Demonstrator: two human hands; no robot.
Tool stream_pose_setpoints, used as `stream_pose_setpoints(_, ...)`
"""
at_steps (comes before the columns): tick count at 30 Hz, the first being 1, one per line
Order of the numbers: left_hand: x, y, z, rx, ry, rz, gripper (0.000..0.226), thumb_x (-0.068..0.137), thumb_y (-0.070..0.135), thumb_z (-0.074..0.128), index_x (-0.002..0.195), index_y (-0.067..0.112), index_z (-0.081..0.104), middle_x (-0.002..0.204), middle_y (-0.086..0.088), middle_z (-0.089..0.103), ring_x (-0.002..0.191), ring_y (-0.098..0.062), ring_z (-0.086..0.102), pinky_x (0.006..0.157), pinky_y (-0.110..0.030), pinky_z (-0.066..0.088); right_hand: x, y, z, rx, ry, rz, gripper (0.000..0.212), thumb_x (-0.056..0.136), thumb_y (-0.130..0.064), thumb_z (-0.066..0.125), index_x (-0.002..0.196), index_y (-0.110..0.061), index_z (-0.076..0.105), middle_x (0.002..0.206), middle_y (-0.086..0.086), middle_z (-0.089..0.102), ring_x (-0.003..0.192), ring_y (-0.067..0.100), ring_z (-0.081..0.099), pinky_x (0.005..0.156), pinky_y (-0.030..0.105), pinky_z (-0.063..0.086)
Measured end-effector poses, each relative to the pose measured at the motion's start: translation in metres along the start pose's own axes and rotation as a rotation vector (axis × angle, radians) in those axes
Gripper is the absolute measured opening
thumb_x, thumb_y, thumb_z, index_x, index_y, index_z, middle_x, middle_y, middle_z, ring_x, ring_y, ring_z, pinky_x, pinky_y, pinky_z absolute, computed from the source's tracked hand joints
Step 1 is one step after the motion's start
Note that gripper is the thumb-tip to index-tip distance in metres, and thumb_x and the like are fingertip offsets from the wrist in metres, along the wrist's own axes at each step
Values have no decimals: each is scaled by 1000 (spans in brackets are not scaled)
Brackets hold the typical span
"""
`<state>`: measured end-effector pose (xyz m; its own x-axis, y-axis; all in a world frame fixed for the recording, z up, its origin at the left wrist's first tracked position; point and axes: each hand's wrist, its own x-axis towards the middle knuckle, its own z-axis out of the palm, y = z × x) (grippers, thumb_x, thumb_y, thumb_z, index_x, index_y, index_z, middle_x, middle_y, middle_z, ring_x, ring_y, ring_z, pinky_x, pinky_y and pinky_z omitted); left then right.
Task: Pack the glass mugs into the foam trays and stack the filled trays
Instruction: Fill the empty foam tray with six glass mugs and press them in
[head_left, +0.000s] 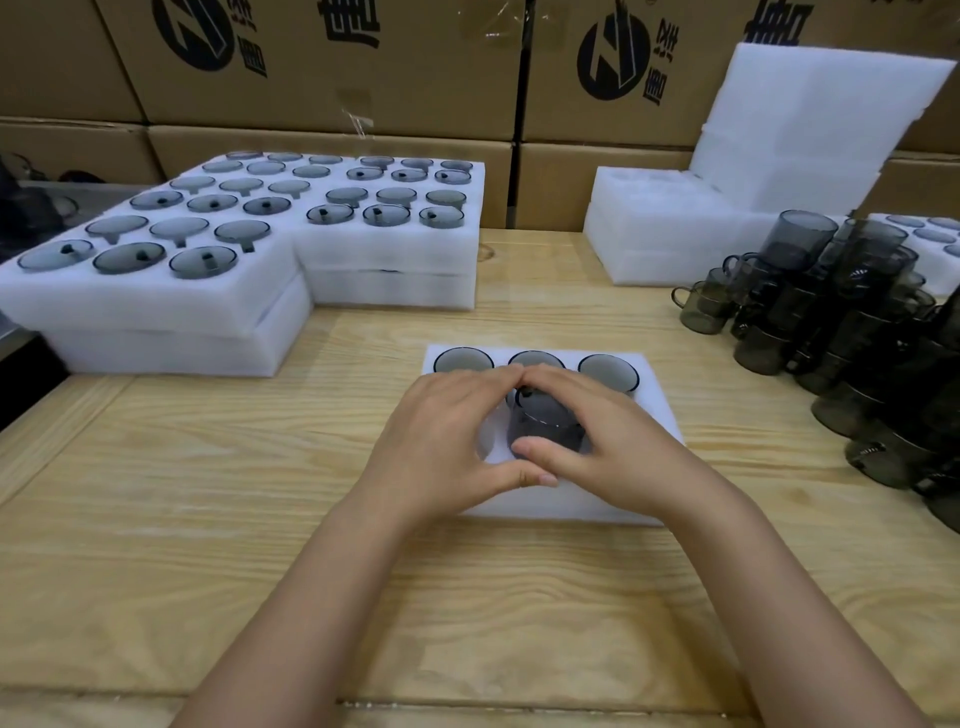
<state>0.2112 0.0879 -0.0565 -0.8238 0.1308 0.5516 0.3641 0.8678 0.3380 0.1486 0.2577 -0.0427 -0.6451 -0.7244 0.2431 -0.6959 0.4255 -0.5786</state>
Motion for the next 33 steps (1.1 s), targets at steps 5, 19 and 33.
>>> stream_pose_setpoints(5,-6,4,-1,-20,56,38,65,84,50,52,120,-2,62,101,-7,71,86,-27,67,82,-32,43,-2,0,7,-213,-82,-22,58,90,-45,47,143,-27,30,144,-15,35,141,5,17,116,24,2)
stream_pose_setpoints(19,-4,28,11,361,173,20,33,86,18,47,93,4,76,92,-7,75,86,-19,72,82,-35,57,14,2,-3,274,375,299,37,101,-22,35,137,-23,44,137,-10,46,137,6,30,102,13,25)
stream_pose_setpoints(33,2,41,18,494,-267,-239,54,94,19,32,147,8,33,149,-3,41,144,-14,24,117,-33,15,40,6,21,-644,-110,481,53,100,-39,9,150,-22,0,159,2,-4,145,30,-9,110,59,-10)
